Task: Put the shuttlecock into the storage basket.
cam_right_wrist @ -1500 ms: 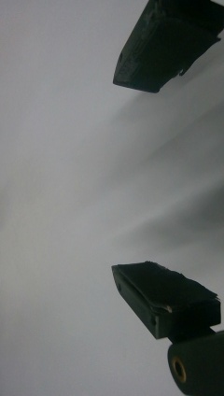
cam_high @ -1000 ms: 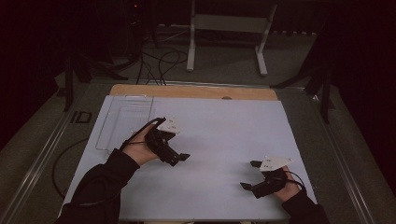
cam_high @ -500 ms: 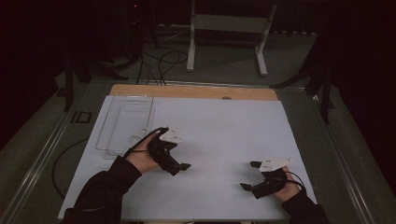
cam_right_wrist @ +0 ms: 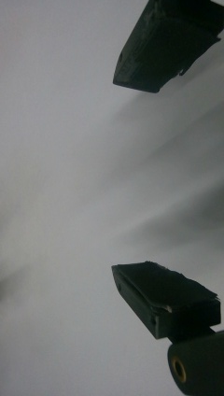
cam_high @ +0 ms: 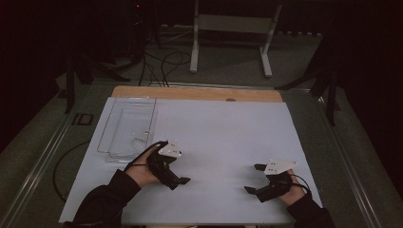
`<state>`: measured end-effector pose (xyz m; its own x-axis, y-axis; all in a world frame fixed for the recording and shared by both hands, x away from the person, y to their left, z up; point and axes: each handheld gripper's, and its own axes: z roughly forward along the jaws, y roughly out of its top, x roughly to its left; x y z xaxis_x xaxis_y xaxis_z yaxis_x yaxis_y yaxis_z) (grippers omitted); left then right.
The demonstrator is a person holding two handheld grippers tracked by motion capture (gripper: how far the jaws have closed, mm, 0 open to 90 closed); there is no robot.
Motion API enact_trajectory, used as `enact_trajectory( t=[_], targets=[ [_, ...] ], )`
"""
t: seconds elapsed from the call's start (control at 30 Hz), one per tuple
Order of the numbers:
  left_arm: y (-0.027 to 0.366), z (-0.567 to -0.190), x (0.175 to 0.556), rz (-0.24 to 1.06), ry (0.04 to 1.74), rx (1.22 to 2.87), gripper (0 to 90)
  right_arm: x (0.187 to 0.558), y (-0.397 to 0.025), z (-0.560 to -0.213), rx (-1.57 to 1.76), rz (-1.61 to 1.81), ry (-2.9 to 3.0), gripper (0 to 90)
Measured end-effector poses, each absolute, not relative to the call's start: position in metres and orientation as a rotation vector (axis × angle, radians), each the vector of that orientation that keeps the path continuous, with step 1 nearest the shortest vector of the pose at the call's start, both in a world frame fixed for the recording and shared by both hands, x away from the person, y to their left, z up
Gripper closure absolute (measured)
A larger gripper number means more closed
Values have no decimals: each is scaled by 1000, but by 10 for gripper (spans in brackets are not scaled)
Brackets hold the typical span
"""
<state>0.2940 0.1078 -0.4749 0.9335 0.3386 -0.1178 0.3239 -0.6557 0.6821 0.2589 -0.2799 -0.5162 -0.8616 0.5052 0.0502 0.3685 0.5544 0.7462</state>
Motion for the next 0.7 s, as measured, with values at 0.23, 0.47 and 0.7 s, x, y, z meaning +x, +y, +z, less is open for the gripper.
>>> enact_trajectory(
  t=[0.23, 0.47, 0.7],
  targets=[
    [121, -485, 288, 9, 508, 2306, 0, 258, -279, -516, 741, 1195, 2618, 89],
    [137, -495, 280, 4, 539, 2291, 0, 259, -279, -516, 742, 1192, 2617, 89],
    [152, -501, 271, 19, 578, 2283, 0, 259, -280, -516, 742, 1183, 2620, 89]
  ],
)
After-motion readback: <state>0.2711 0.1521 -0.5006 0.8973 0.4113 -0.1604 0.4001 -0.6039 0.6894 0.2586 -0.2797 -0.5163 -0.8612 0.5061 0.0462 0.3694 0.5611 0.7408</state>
